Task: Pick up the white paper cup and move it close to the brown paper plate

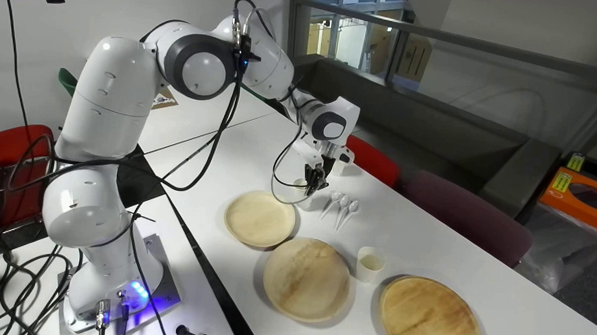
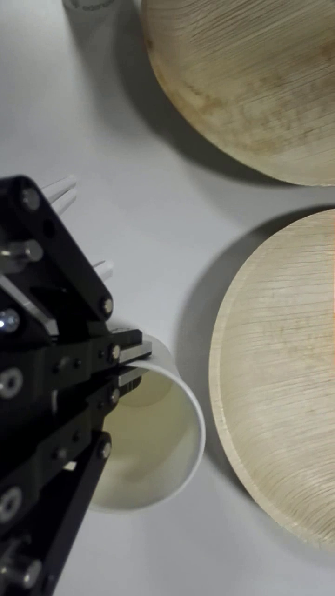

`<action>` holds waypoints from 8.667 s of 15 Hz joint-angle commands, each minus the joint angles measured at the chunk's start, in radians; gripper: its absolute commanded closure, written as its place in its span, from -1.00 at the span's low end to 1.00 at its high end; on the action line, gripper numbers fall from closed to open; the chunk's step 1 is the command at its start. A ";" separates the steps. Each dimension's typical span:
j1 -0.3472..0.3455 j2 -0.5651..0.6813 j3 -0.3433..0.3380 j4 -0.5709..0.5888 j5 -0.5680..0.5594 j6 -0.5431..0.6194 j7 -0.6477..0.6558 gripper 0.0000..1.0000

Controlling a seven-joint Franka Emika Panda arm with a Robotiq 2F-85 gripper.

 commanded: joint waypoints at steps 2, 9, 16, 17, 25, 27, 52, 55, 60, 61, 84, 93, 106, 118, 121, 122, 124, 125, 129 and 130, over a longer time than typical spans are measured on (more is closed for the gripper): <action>-0.030 -0.068 -0.003 -0.104 0.050 0.047 -0.039 0.98; -0.021 -0.068 0.007 -0.106 0.073 0.041 -0.050 -0.02; 0.022 -0.206 0.035 -0.216 0.045 0.100 -0.085 -1.00; 0.027 -0.232 0.038 -0.240 0.042 0.110 -0.092 -1.00; 0.077 -0.383 0.071 -0.441 -0.009 0.062 -0.171 -1.00; 0.091 -0.404 0.082 -0.487 -0.032 0.064 -0.177 -1.00; 0.143 -0.166 0.078 -0.408 -0.133 0.103 -0.016 0.43; 0.149 -0.124 0.079 -0.403 -0.144 0.146 -0.013 0.87; 0.158 -0.084 0.069 -0.409 -0.160 0.238 -0.011 1.00; 0.162 -0.082 0.066 -0.411 -0.165 0.257 -0.004 1.00; 0.278 -0.027 0.180 -0.370 -0.137 0.282 -0.049 1.00; 0.262 -0.019 0.182 -0.394 -0.118 0.255 -0.085 1.00; 0.258 -0.051 0.181 -0.432 -0.124 0.216 -0.126 0.18; 0.291 -0.453 0.197 -0.693 -0.226 0.289 -0.063 -1.00; 0.291 -0.554 0.218 -0.727 -0.215 0.272 -0.070 -1.00; 0.289 -0.583 0.224 -0.737 -0.211 0.272 -0.076 -1.00; 0.287 -0.634 0.235 -0.755 -0.199 0.274 -0.088 -1.00; 0.286 -0.657 0.239 -0.763 -0.196 0.274 -0.096 -1.00; 0.277 -0.705 0.232 -0.766 -0.154 0.245 -0.136 -1.00; 0.280 -0.643 0.242 -0.732 -0.181 0.261 -0.096 -1.00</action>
